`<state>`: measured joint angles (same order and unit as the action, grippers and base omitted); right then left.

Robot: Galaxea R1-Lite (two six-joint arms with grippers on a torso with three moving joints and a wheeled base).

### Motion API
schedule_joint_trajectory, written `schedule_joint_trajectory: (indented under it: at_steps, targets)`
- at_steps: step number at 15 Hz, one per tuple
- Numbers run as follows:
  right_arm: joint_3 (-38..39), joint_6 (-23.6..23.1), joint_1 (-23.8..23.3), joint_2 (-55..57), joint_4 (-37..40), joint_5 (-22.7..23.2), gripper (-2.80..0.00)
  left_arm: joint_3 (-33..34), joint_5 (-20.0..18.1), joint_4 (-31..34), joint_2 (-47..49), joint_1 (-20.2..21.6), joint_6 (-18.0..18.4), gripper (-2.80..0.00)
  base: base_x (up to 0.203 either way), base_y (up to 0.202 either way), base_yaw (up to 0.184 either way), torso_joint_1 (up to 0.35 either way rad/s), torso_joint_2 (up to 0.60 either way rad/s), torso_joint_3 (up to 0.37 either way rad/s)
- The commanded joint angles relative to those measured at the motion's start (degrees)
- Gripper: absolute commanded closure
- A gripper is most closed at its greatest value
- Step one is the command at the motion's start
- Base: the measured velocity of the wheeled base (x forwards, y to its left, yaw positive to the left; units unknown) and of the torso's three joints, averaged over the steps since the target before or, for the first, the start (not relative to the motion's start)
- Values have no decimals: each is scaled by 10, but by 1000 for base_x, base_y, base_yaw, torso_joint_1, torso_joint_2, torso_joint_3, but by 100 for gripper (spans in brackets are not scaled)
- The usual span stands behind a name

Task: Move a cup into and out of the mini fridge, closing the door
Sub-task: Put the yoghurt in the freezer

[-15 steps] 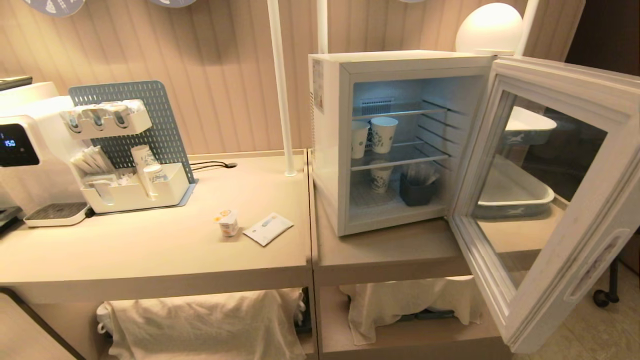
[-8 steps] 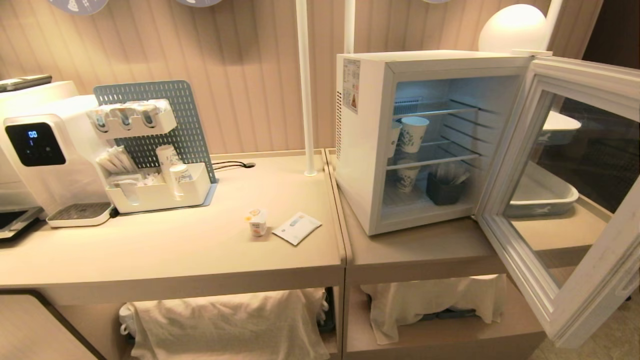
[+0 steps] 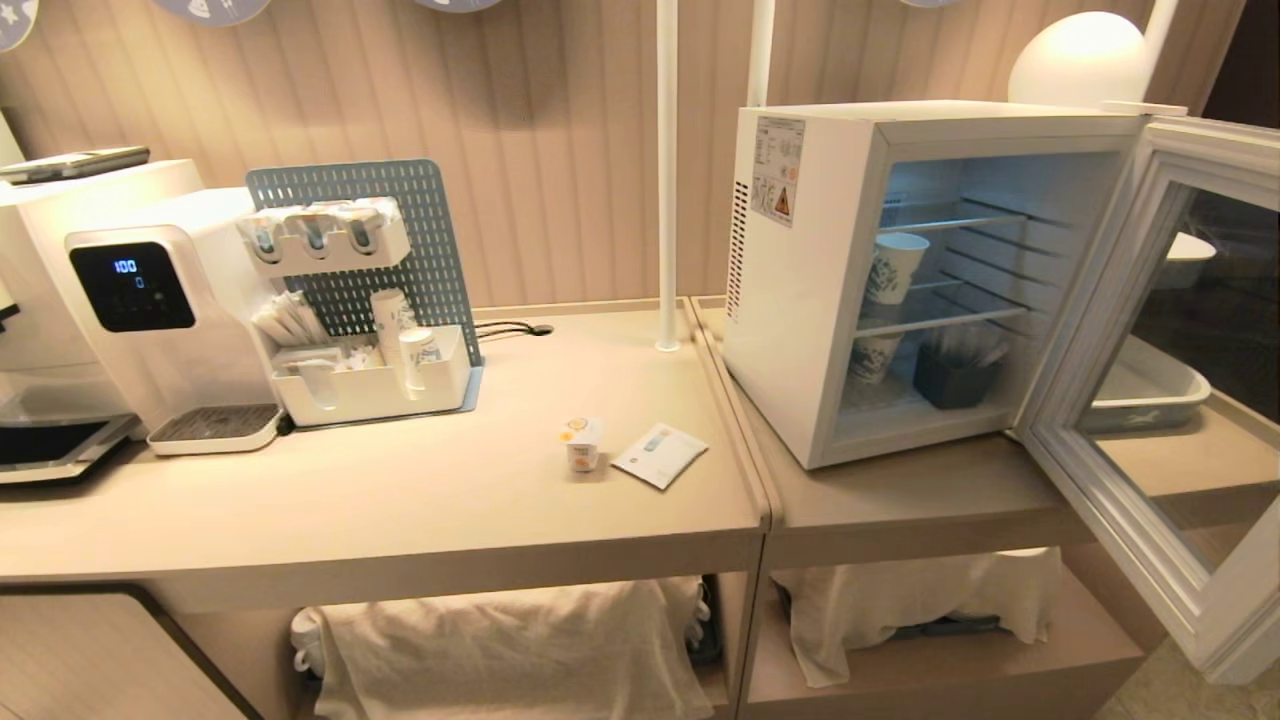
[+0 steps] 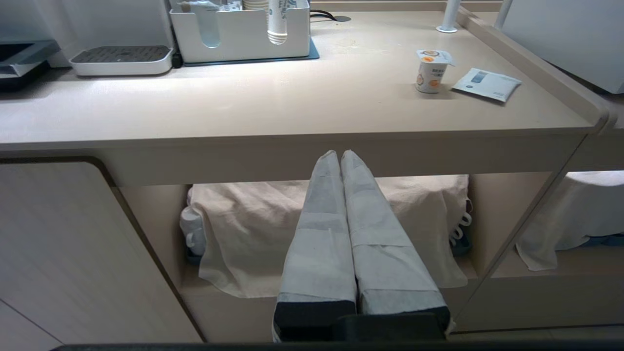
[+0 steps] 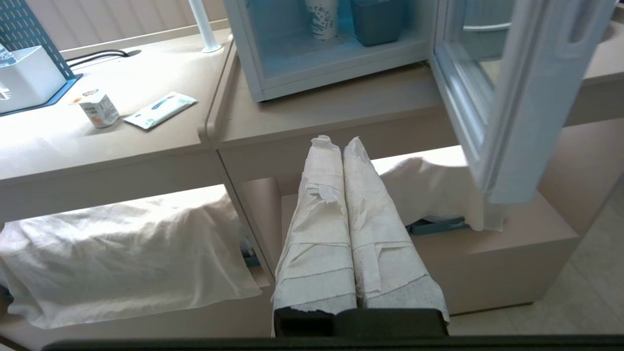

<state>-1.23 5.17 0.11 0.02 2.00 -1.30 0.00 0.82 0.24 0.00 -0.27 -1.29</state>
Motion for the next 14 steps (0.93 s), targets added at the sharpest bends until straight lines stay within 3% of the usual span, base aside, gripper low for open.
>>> schedule_joint_trajectory:
  at_steps: [1,14]
  targets:
    - [0,0,1,0,0,0,0,1,0,0,1,0,0,0,0,189,-2,1,6,6]
    - [0,1,1,0,0,0,0,1,1,-1,1,0,0,0,0,189,-1,2,3,3]
